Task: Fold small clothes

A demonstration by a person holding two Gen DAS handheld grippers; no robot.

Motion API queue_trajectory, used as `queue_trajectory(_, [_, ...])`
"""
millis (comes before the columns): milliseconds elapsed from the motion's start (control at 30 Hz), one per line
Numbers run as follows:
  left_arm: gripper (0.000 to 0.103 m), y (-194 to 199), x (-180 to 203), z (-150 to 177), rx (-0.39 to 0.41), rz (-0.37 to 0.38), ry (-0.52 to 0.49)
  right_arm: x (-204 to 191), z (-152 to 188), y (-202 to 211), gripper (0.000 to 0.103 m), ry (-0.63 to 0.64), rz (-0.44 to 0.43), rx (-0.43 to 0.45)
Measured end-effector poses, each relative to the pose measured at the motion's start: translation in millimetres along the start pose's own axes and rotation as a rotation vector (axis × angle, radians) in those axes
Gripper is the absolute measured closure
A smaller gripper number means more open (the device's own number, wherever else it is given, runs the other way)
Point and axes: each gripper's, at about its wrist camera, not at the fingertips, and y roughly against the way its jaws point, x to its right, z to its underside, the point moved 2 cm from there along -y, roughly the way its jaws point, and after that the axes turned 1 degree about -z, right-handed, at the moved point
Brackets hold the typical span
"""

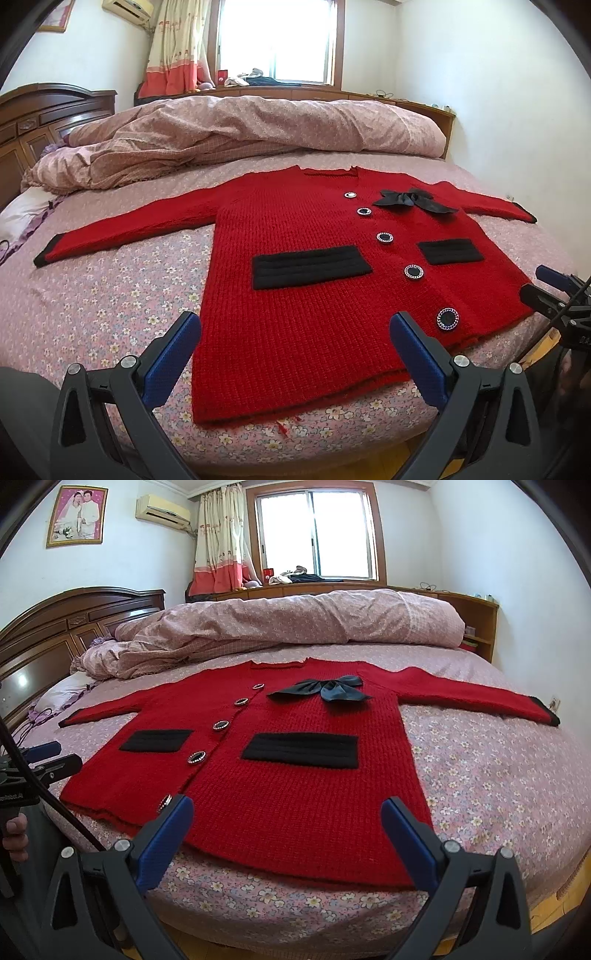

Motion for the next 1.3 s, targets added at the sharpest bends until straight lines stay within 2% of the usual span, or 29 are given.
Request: queue_trajectory(1300, [0.004,-6.8,2.9,2.4,-0.032,0.003,-0.009,-2.9,-0.7,-0.2,0.000,0.003,-0.006,-0.008])
